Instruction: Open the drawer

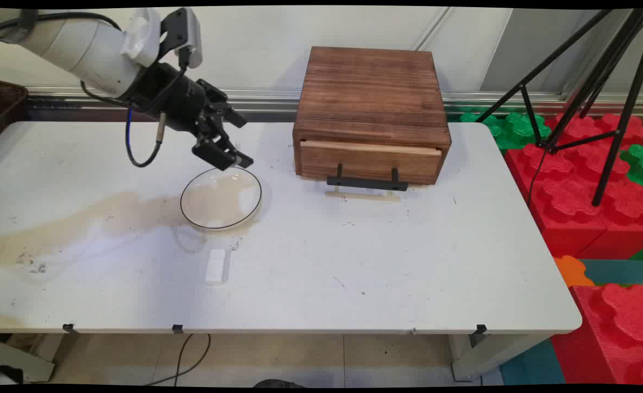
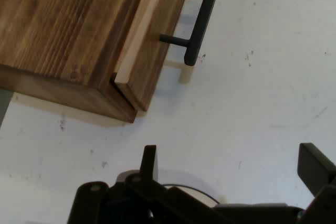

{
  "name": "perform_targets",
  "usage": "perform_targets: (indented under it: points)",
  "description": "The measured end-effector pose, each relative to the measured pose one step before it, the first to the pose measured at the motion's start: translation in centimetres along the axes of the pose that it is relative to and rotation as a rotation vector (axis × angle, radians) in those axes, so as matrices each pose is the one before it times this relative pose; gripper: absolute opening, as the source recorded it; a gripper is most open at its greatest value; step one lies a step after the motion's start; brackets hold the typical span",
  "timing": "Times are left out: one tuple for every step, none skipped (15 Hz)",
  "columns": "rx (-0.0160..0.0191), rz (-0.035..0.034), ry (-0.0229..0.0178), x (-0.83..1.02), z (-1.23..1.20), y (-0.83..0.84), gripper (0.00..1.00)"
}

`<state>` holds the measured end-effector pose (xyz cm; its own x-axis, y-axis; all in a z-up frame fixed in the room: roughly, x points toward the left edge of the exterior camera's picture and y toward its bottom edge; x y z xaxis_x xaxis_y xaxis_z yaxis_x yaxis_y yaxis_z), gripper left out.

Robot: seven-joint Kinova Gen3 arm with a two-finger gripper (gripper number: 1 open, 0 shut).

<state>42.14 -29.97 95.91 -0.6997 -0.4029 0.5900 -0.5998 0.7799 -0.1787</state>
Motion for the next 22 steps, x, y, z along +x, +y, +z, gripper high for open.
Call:
perform_targets:
  points:
    - [0.00081, 0.00054, 0.00122, 0.265, 0.093, 0.047, 1.0]
    - [0.00123, 0.00067, 0.00099, 0.285, 0.115, 0.048, 1.0]
    - [0.00121, 0.00086, 0.00074, 0.214, 0.089, 0.033, 1.0]
    - [0.00198, 0.00164, 0.00034, 0.331, 0.143, 0.057, 1.0]
    - [0.00114, 0.00138, 0.00038, 0.213, 0.094, 0.039, 1.0]
    - [0.00245, 0.00352, -0.00066, 0.374, 0.17, 0.065, 1.0]
    - [0.00215, 0.00367, 0.00031, 0.327, 0.151, 0.051, 1.0]
    - [0.00239, 0.00603, 0.00227, 0.464, 0.212, 0.07, 1.0]
    - [0.00117, 0.00489, 0.00134, 0.356, 0.188, 0.062, 1.0]
    - [0.00084, 0.00496, 0.00093, 0.346, 0.202, 0.053, 1.0]
    - [0.00028, 0.0042, 0.00013, 0.256, 0.167, 0.04, 1.0]
    - [0.00042, 0.00605, -0.00032, 0.347, 0.245, 0.061, 1.0]
    - [-0.00031, 0.00489, -0.00088, 0.228, 0.184, 0.055, 1.0]
    - [-0.00037, 0.00732, -0.00162, 0.333, 0.286, 0.075, 1.0]
    - [-0.00073, 0.008, -0.00272, 0.386, 0.366, 0.115, 1.0]
    - [-0.00105, 0.00696, -0.00356, 0.387, 0.421, 0.122, 1.0]
    - [-0.00057, 0.00437, -0.00344, 0.317, 0.36, 0.108, 1.0]
    - [-0.00024, 0.00234, -0.00289, 0.203, 0.256, 0.086, 1.0]
    - [-0.00049, 0.00278, -0.00407, 0.306, 0.404, 0.108, 1.0]
    - [0.00011, 0.00181, -0.00275, 0.205, 0.263, 0.072, 1.0]
    - [0.00029, 0.00261, -0.00401, 0.299, 0.395, 0.095, 1.0]
    - [0.00031, 0.00157, -0.00285, 0.201, 0.27, 0.057, 1.0]
